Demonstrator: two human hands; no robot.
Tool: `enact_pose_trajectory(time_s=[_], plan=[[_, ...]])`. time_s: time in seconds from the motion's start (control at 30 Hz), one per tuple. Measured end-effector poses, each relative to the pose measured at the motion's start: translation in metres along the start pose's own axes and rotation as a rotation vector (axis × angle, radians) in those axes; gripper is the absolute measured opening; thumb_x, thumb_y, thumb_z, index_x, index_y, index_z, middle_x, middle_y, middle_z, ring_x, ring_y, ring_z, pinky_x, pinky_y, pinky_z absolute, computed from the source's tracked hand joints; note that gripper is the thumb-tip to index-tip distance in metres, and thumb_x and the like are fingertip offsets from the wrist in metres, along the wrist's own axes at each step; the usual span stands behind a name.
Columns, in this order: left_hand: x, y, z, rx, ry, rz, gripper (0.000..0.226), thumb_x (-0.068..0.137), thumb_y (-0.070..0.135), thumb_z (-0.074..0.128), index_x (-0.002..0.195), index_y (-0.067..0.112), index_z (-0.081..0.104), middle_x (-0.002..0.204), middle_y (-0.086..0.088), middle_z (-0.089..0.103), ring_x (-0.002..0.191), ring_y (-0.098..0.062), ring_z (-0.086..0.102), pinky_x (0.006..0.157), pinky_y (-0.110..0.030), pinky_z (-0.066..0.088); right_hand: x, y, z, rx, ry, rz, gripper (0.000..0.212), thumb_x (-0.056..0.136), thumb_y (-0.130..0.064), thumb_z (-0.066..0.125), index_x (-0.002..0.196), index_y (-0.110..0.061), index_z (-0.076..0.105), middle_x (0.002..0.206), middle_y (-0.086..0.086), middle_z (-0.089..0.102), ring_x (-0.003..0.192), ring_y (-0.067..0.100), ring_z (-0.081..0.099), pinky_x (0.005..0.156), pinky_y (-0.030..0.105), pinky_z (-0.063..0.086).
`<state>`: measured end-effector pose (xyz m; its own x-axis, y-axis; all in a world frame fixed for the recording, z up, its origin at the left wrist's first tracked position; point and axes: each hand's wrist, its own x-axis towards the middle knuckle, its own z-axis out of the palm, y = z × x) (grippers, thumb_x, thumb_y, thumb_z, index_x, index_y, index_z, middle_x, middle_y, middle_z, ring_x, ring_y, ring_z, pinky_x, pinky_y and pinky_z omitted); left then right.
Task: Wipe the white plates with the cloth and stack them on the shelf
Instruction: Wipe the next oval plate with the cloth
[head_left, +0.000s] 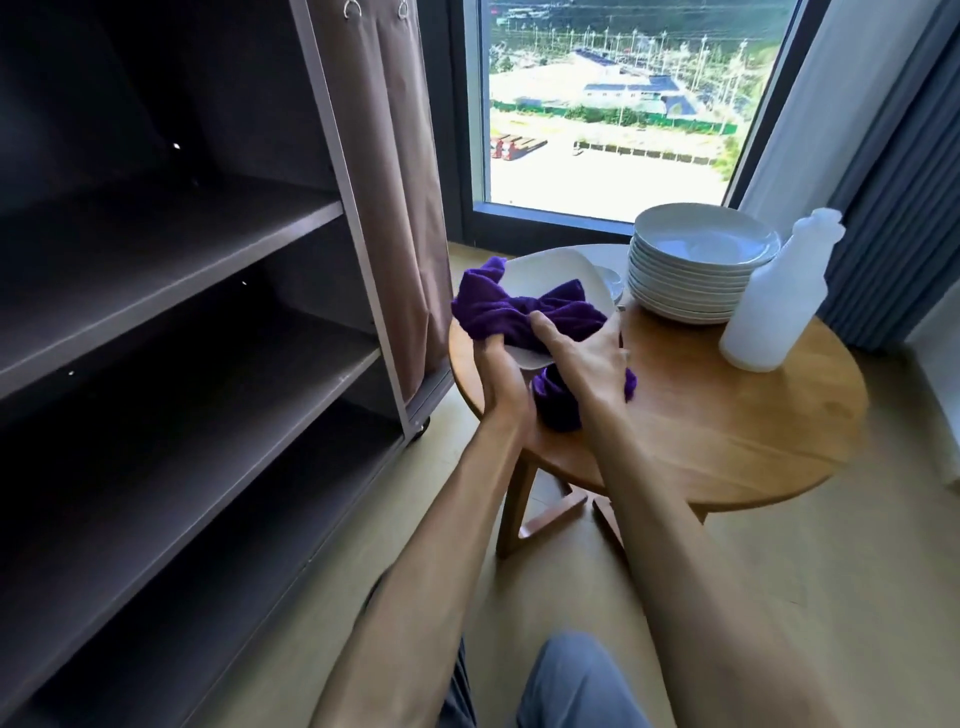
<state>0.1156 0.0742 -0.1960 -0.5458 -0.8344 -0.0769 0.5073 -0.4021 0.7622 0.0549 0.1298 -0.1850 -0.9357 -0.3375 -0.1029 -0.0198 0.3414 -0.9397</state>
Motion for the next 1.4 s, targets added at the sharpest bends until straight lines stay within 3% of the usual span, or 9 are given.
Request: enact_pose_trajectory(time_s=[0.17, 0.3, 0.37, 0.6, 0.8, 1.0, 1.1, 1.23, 1.4], plan=[[-0.01, 0.013, 0.007, 0.253, -0.048, 0.202, 0.022, 0.104, 0.006, 0.042, 0.115, 0.003, 0.061, 0.094, 0.002, 0.069, 0.086, -0.005, 0.069, 0.082, -0.022, 0.054, 0.007, -0.004, 0.008, 0.133, 0.061, -0.108, 0.094, 0.05, -0.082, 0.076, 0.122, -0.024, 0.058, 0.116, 0.006, 0.068, 0.109, 0.024, 0.066, 0.097, 0.043, 0.055], [-0.016, 0.026, 0.008, 0.323, -0.104, 0.312, 0.043, 0.102, 0.03, 0.048, 0.142, 0.014, 0.05, 0.128, -0.005, 0.064, 0.121, -0.02, 0.063, 0.107, -0.041, 0.049, 0.005, -0.021, 0.0, 0.245, 0.25, -0.245, 0.045, 0.074, -0.052, 0.078, 0.103, -0.019, 0.072, 0.102, 0.006, 0.072, 0.096, 0.021, 0.069, 0.089, 0.035, 0.055], [-0.014, 0.031, 0.005, 0.393, -0.12, 0.373, 0.044, 0.104, 0.041, 0.042, 0.147, 0.031, 0.046, 0.142, 0.01, 0.057, 0.135, -0.007, 0.052, 0.116, -0.035, 0.04, 0.015, -0.031, -0.009, 0.207, 0.33, -0.309, 0.032, 0.075, -0.045, 0.076, 0.095, -0.019, 0.073, 0.096, 0.006, 0.072, 0.092, 0.023, 0.068, 0.089, 0.037, 0.055], [-0.018, 0.039, -0.004, 0.406, -0.173, 0.185, 0.088, 0.084, 0.075, 0.051, 0.156, 0.027, 0.036, 0.152, -0.01, 0.049, 0.14, -0.028, 0.05, 0.116, -0.057, 0.041, 0.02, -0.071, -0.03, 0.089, 0.393, -0.381, 0.041, 0.075, -0.011, 0.074, 0.109, -0.015, 0.052, 0.109, 0.005, 0.056, 0.092, 0.018, 0.056, 0.071, 0.015, 0.036], [-0.02, 0.053, 0.019, 0.469, -0.27, 0.325, 0.047, 0.109, 0.04, 0.034, 0.15, 0.018, 0.04, 0.135, -0.01, 0.059, 0.123, -0.021, 0.062, 0.107, -0.047, 0.052, -0.023, -0.073, -0.012, 0.266, 0.025, -0.67, 0.026, 0.075, -0.02, 0.077, 0.099, -0.012, 0.072, 0.089, 0.003, 0.072, 0.082, 0.016, 0.067, 0.076, 0.026, 0.055], [-0.006, 0.057, 0.006, 0.334, -0.264, 0.229, 0.083, 0.088, 0.077, 0.055, 0.107, -0.004, 0.055, 0.101, -0.023, 0.059, 0.098, -0.038, 0.063, 0.098, -0.073, 0.047, -0.039, -0.063, -0.008, 0.228, -0.254, -0.721, 0.019, 0.082, -0.018, 0.074, 0.069, -0.006, 0.065, 0.063, 0.008, 0.063, 0.059, 0.012, 0.059, 0.06, 0.033, 0.051], [-0.013, 0.056, 0.003, 0.201, -0.188, 0.114, 0.099, 0.074, 0.082, 0.067, 0.125, -0.003, 0.059, 0.12, -0.025, 0.064, 0.113, -0.037, 0.066, 0.105, -0.063, 0.049, -0.033, -0.068, 0.002, 0.094, -0.192, -0.742, 0.031, 0.082, -0.029, 0.08, 0.059, -0.028, 0.059, 0.054, -0.012, 0.057, 0.053, 0.002, 0.054, 0.057, 0.022, 0.044], [-0.019, 0.062, 0.001, 0.226, -0.167, 0.214, 0.064, 0.101, 0.055, 0.044, 0.148, 0.012, 0.048, 0.136, -0.018, 0.062, 0.127, -0.032, 0.061, 0.111, -0.058, 0.046, -0.012, -0.079, 0.01, 0.044, 0.058, -0.735, 0.028, 0.082, -0.042, 0.077, 0.067, -0.021, 0.066, 0.062, -0.01, 0.06, 0.061, 0.01, 0.057, 0.064, 0.032, 0.049], [-0.013, 0.067, -0.005, 0.261, -0.118, 0.295, 0.057, 0.093, 0.049, 0.048, 0.145, 0.025, 0.049, 0.138, -0.017, 0.056, 0.126, -0.038, 0.057, 0.102, -0.061, 0.051, 0.023, -0.082, -0.004, -0.038, 0.251, -0.44, 0.033, 0.089, -0.032, 0.068, 0.111, -0.011, 0.055, 0.091, 0.006, 0.067, 0.096, 0.035, 0.065, 0.08, 0.034, 0.043]])
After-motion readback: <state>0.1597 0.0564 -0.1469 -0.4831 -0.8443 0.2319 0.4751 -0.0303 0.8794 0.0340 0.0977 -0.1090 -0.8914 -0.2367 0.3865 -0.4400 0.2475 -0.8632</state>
